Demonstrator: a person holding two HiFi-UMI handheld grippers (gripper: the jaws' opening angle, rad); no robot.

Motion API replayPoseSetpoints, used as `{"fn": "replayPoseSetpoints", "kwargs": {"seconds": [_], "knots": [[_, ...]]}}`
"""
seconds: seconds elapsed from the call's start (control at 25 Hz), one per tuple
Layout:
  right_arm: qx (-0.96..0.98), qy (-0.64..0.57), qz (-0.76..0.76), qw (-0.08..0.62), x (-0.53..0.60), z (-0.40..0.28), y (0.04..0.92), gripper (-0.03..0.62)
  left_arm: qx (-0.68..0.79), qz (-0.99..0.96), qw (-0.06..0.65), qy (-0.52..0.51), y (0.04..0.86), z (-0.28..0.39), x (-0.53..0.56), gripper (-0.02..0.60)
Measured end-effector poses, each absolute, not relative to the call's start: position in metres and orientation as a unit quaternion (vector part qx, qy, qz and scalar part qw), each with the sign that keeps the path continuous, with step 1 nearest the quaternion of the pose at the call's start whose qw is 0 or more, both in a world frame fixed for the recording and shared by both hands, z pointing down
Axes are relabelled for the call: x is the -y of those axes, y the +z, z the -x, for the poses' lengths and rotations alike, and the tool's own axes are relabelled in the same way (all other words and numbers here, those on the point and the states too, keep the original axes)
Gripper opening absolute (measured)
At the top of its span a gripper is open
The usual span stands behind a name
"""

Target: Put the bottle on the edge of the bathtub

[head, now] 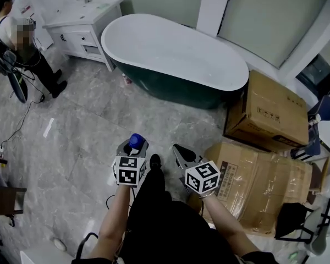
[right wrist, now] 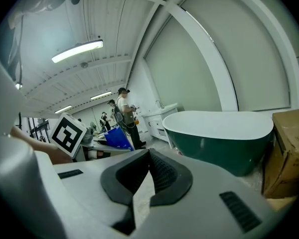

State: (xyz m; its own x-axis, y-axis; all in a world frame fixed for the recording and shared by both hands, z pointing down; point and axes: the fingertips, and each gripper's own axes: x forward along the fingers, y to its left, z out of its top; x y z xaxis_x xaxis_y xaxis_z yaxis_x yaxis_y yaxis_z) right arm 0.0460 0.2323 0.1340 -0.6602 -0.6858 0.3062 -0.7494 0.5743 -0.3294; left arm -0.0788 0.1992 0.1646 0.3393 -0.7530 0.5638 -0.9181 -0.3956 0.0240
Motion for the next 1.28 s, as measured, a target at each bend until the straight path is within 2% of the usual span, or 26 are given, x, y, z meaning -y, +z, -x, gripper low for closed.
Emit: {"fn": "replayPoseSetpoints", "kwargs": {"seconds": [0.44, 0.68, 1.28], "knots": [[0.882, 0.225, -0.409, 0.074, -0.094, -0.033, 0.143, 0.002, 0.52, -0.799, 0.181, 0.243, 0.181, 0.099, -0.063, 0.161], [0.874, 0.238, -0.413, 0.097, -0.024, -0.017, 0.16, 0.002, 0.513, -0.8, 0.197, 0.242, 0.196, 0.117, 0.003, 0.161], [0.86, 0.263, -0.42, 0.117, 0.083, -0.022, 0.25, 0.002, 0.504, -0.796, 0.217, 0.255, 0.284, 0.11, 0.093, 0.161]]}}
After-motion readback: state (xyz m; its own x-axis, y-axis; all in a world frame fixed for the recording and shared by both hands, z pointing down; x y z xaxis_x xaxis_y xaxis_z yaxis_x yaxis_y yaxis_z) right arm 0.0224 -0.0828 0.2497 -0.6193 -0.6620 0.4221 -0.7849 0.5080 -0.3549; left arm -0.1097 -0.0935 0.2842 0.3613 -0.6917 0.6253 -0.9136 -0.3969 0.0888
